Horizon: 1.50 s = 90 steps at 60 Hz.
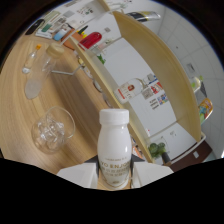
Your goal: Make me a cup of Mount Fuji.
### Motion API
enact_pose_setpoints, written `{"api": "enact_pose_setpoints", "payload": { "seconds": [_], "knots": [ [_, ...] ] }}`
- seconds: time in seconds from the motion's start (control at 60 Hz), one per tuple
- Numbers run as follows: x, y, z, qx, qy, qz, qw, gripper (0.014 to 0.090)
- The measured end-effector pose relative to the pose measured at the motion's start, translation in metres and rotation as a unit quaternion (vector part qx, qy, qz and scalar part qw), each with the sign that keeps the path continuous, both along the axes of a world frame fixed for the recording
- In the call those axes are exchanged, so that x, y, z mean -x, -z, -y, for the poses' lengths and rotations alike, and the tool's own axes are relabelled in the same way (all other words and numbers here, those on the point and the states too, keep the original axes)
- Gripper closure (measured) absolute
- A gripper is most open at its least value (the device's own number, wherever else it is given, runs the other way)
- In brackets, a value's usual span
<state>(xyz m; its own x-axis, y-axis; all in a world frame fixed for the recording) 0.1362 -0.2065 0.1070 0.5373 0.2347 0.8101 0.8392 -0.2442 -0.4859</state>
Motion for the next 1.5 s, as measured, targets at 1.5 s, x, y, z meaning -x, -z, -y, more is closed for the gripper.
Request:
{"api": "enact_pose_setpoints", "payload": {
  "seconds": [1.5],
  "knots": [
    [-0.004, -0.021, 0.000, -0.035, 0.086, -0.420, 0.903, 0.0563]
  ]
}}
